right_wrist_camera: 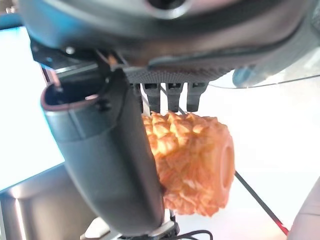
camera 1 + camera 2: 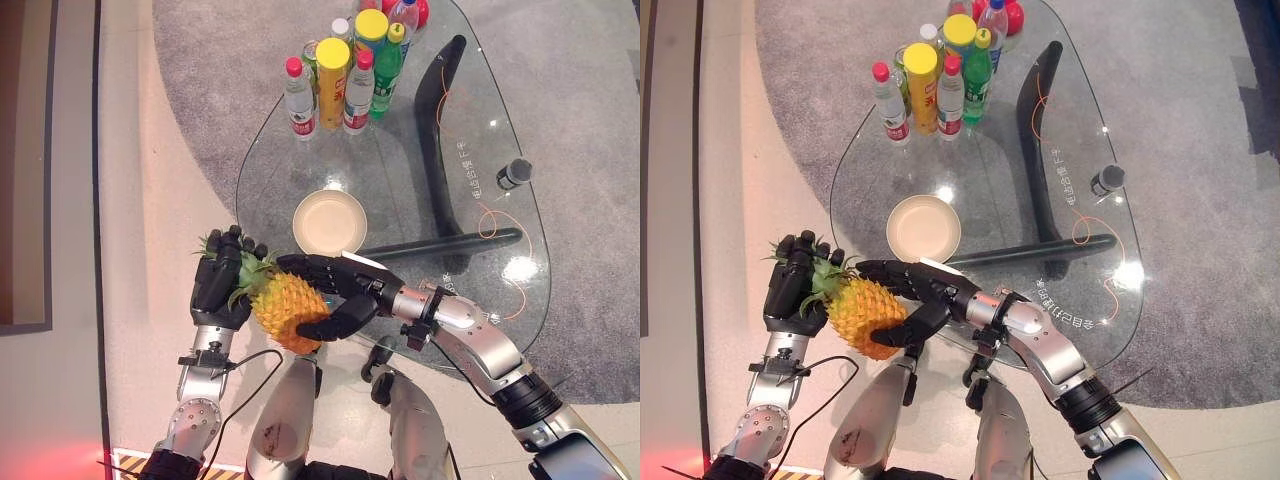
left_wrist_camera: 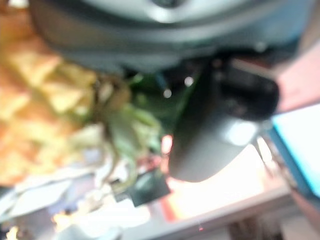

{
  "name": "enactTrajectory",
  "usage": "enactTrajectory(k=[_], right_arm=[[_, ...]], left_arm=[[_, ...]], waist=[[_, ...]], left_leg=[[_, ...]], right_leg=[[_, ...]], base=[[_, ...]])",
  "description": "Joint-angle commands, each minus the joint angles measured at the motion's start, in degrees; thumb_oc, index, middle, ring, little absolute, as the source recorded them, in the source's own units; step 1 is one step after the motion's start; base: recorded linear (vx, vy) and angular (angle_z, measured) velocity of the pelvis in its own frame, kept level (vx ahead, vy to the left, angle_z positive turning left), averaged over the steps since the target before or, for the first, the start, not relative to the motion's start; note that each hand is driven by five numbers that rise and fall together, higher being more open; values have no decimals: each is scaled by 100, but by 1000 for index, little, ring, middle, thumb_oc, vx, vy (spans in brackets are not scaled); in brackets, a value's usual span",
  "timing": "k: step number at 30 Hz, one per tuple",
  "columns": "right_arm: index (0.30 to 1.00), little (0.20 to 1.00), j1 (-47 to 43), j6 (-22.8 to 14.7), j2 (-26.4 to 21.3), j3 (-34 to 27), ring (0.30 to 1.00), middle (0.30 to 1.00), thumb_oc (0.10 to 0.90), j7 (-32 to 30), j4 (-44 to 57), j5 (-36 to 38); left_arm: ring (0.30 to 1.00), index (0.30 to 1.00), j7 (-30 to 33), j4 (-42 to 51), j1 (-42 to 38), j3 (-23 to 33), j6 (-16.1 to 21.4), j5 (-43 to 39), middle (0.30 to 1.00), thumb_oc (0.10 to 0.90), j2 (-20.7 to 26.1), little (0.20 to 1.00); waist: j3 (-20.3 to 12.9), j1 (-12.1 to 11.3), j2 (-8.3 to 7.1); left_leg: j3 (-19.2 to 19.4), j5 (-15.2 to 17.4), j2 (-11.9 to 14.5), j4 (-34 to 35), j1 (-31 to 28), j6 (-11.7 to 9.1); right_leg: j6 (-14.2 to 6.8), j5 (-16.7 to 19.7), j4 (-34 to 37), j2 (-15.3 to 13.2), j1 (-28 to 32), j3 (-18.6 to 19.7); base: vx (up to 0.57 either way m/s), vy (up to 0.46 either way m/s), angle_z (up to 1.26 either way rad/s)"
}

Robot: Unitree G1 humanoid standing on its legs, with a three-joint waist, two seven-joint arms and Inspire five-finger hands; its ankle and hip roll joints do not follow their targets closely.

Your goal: Pick up the fruit to the plate

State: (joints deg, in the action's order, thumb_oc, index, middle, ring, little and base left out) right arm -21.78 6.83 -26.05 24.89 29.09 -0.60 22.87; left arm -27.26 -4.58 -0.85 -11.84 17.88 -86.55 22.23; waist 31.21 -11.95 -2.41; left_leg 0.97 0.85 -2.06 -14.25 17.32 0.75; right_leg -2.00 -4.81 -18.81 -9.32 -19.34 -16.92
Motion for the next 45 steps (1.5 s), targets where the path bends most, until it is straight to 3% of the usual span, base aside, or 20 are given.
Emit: enactTrajectory(k=[1,8,20,28,35,38,45], right_arm=[[900,900,-90,-432,259,165,900,900,800,-279,873,170],[900,900,259,-720,45,-497,900,900,800,-795,897,34],[900,900,1024,-1174,-190,-1597,900,900,800,-1151,1220,-204],[900,900,1250,-1239,-255,-1979,900,900,800,-1043,1346,-143],[900,900,1334,-1109,-242,-1973,900,900,800,-983,1302,-138],[900,900,1318,-1071,-236,-1891,900,900,800,-999,1194,-98],[900,900,1303,-954,-307,-1743,900,900,800,-984,1080,33]], left_arm=[[300,300,-626,1397,-580,-20,17,153,300,100,-344,200],[300,300,-572,1418,-527,178,-7,196,300,100,-302,200],[300,300,-440,1477,-305,559,-12,518,300,100,-225,200],[300,300,368,1268,-269,811,713,1790,300,100,-102,200],[300,300,1408,980,-353,996,1460,3037,300,100,-22,200],[300,300,2147,835,-466,1031,1818,3827,300,100,48,200],[300,300,3022,700,-774,943,2062,4730,300,100,255,200]], waist=[[-142,157,10],[-142,263,-8],[-142,465,-82],[-142,587,-70],[-142,643,-27],[-142,673,-13],[-142,768,-2]], left_leg=[[97,427,-428,-464,110,305],[144,473,-396,-481,109,334],[245,561,-319,-505,104,382],[294,599,-278,-565,121,368],[311,613,-257,-666,220,339],[331,617,-247,-734,286,318],[405,609,-197,-844,458,294]], right_leg=[[-330,429,-277,143,144,83],[-382,475,-367,125,92,113],[-463,549,-488,165,9,182],[-456,496,-557,182,-48,229],[-404,381,-609,190,-146,274],[-382,328,-641,204,-210,296],[-358,274,-703,217,-394,358]], base=[[0,0,0],[0,0,0],[0,0,0],[6,-2,-3],[11,5,-6],[18,7,-3],[11,14,-5]])
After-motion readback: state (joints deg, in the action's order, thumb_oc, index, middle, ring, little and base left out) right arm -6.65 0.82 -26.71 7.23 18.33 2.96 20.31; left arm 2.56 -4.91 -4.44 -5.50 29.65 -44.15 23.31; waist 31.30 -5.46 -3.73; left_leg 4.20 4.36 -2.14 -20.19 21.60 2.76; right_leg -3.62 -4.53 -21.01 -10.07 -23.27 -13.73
